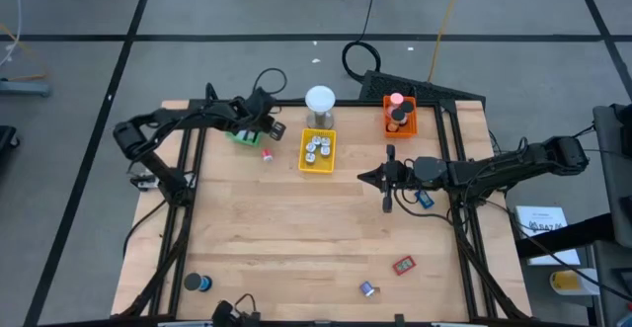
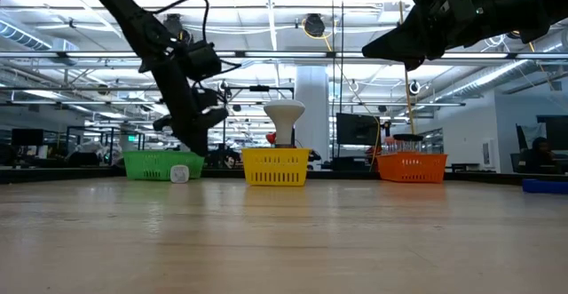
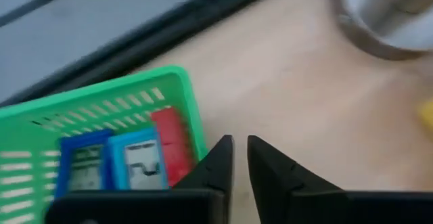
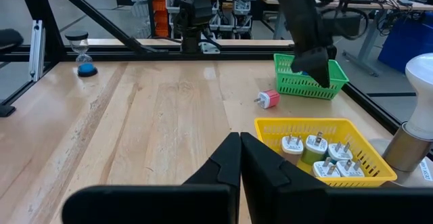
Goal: Pick & Place Office items
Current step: Adjust the green bin, then put the pink charger adapter into the yellow bin
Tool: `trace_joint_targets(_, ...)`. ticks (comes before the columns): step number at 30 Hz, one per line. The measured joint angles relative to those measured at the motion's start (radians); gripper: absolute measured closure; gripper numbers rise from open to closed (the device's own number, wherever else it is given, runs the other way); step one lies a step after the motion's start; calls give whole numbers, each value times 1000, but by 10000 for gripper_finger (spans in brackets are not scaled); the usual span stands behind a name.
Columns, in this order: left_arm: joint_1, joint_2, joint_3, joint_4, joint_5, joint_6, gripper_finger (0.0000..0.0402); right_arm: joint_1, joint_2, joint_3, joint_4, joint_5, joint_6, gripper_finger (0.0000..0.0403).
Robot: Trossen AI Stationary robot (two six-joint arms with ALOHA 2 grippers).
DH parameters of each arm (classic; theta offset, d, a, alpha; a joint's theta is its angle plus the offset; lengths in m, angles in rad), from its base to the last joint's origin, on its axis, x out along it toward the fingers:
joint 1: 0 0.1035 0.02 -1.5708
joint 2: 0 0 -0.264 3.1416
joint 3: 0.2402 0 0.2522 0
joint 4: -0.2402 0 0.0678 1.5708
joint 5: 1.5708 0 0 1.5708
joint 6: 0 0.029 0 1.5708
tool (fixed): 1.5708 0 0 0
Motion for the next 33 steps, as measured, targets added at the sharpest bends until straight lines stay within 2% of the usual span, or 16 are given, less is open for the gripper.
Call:
trace_joint_targets(7,15,7,0,34,-123,-19,370,0,0,0,0,0,0,403)
trace_joint_targets(16,17,7,0,92,-197,-14,371,0,0,0,0,0,0,403)
trace_joint_targets(21,11,-9,0,74,-181,47,371,0,0,0,0,0,0,403)
trace_joint_targets(26,-71,-83,-1,-17,-121,197,371,0,0,0,0,1,-3,403)
trace_joint_targets(29,-161,-140,-1,-73,-119,257,371,0,0,0,-1,1,-4,403)
trace_joint_targets(33,-297,-192,-1,-130,-54,281,371,0,0,0,-1,2,-2,403)
